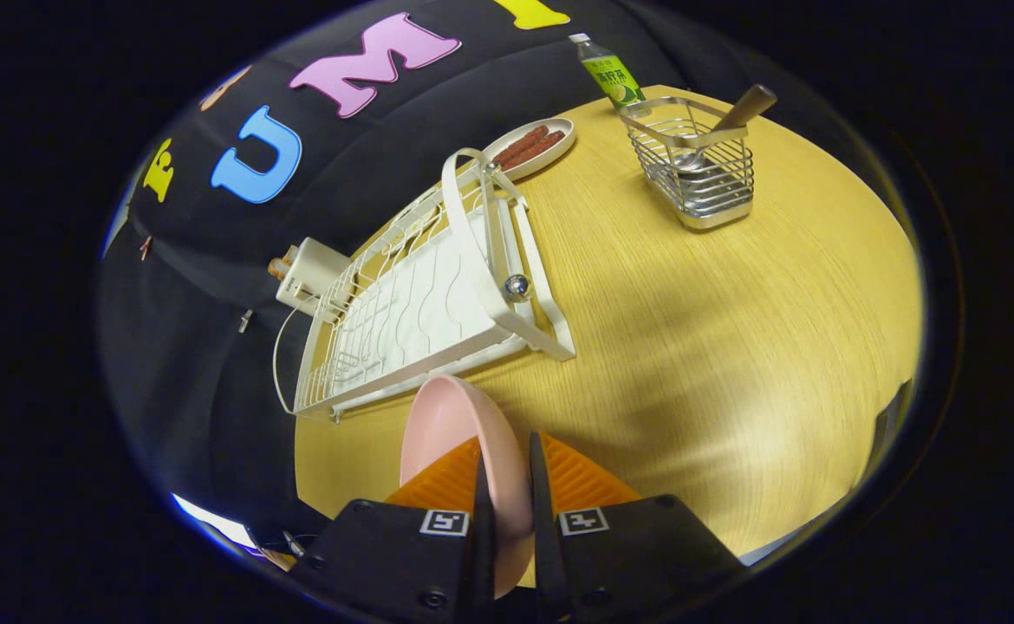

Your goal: Take the plate from the dish rack, then take the spoon from the basket and place it into the plate.

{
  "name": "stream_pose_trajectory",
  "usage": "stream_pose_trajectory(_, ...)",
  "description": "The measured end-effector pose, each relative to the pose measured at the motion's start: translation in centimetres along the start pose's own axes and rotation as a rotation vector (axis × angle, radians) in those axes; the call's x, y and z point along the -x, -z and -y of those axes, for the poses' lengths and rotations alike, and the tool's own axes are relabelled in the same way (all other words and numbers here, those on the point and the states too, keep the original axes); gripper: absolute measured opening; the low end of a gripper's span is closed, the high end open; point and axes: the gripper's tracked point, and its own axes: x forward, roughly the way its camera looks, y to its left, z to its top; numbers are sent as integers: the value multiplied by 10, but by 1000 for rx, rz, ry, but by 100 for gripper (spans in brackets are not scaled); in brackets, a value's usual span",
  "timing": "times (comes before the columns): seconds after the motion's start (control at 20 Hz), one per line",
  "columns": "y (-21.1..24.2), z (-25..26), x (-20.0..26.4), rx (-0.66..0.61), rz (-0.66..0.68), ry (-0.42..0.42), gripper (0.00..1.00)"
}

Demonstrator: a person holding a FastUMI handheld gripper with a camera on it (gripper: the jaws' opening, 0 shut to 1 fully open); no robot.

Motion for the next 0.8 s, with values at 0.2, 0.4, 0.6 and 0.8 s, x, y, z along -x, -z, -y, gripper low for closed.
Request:
stream_pose_trajectory(0.2, 0, 23, -2, 44, 6, 72, 24)
stream_pose_trajectory(0.4, -27, 23, 18, 111, 70, 89, 41)
stream_pose_trajectory(0.6, -68, 38, 61, 264, 198, 151, 98)
stream_pose_trajectory(0.8, -118, 60, 102, 435, 347, 208, 99)
